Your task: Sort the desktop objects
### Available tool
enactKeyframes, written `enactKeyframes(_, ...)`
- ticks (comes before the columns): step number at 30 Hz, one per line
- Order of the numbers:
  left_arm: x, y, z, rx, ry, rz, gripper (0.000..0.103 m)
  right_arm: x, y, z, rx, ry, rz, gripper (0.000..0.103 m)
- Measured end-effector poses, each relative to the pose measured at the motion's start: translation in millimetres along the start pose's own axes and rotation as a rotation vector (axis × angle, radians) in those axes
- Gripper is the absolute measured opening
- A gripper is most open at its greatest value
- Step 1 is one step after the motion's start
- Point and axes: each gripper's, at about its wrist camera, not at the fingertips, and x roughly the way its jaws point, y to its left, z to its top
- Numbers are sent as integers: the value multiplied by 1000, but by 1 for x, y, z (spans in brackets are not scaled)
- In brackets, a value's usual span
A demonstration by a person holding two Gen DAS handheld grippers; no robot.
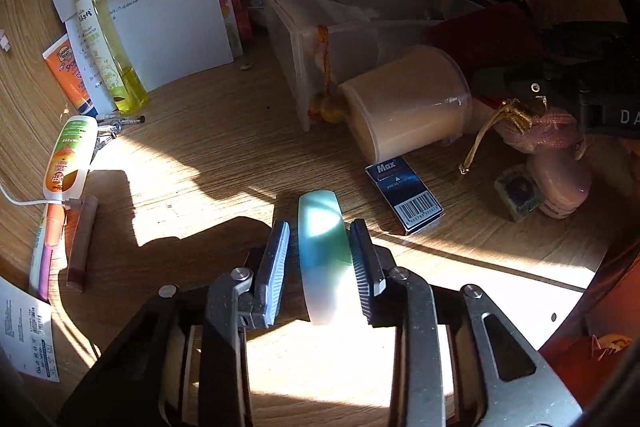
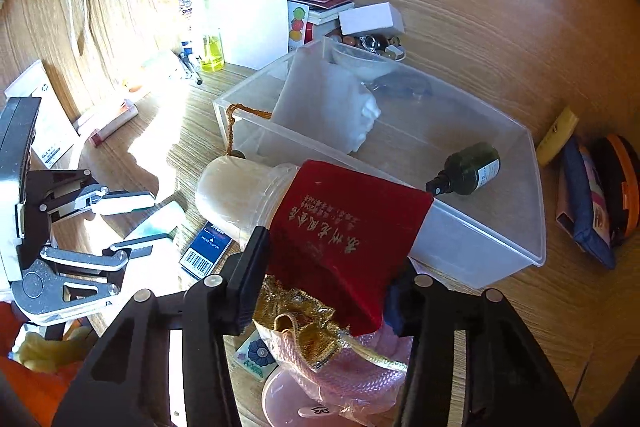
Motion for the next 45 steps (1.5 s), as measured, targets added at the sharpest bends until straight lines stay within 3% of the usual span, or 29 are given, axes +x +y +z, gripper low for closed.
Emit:
enactKeyframes(6,1,9,-3,-41,-9,23,25,-7,-1,-4,6,-25,11,18)
enactKeyframes(11,-4,17,-4,-74,-34,27,25,-12,-3,-6,17,-35,13,7)
enactKeyframes(27,-41,15,33,-108,-184,28,25,-40,-20,-6,66,-120,3,6)
enactKeyframes(45,-40,0,105,-84,-270,-27,25,-59,-73,18,149,-225,-42,6)
